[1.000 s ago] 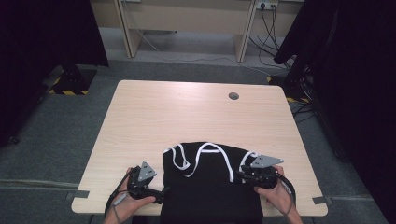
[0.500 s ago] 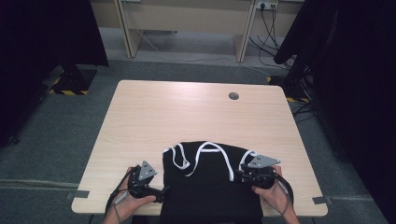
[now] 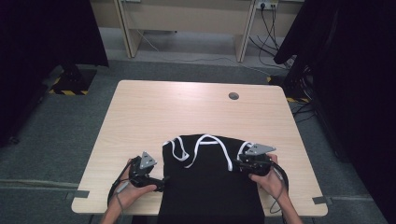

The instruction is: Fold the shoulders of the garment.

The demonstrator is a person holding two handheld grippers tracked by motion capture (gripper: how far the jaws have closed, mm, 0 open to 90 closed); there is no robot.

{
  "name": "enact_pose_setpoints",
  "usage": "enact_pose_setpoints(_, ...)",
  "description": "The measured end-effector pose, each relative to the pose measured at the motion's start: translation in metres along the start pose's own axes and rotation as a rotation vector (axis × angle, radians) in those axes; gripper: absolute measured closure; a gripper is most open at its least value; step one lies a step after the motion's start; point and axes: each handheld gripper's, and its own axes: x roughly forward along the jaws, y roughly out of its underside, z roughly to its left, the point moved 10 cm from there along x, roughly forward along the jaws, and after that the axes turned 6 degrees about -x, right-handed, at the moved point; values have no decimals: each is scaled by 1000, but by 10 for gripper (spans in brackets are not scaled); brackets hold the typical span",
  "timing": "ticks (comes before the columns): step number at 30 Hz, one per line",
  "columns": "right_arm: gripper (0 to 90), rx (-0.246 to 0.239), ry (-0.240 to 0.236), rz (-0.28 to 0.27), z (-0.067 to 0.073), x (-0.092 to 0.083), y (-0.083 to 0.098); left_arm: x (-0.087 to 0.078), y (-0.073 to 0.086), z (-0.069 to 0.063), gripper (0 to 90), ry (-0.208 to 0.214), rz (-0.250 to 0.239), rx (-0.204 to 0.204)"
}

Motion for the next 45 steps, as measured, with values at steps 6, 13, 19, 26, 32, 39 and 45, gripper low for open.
enact_pose_setpoints(6,672,4,1,11,-7,7,-6,4,-4,6,0,-5,-4,-7)
enact_pose_setpoints(13,629,20,3,5,-12,12,-11,5,-6,9,0,-10,-1,-11)
enact_pose_setpoints(19,436,85,-1,-41,-14,4,-12,3,-8,9,0,31,-17,-23)
enact_pose_setpoints(26,365,136,11,-89,-19,-21,-12,-9,-9,12,26,66,-77,-82)
enact_pose_setpoints(32,325,161,6,-66,-15,-28,5,-15,-2,6,26,61,-68,-83)
enact_pose_setpoints(39,255,175,14,-57,-9,-38,17,-15,7,2,26,65,-39,-70)
enact_pose_setpoints(45,223,178,17,-63,-1,-50,28,-16,9,3,23,55,-27,-51)
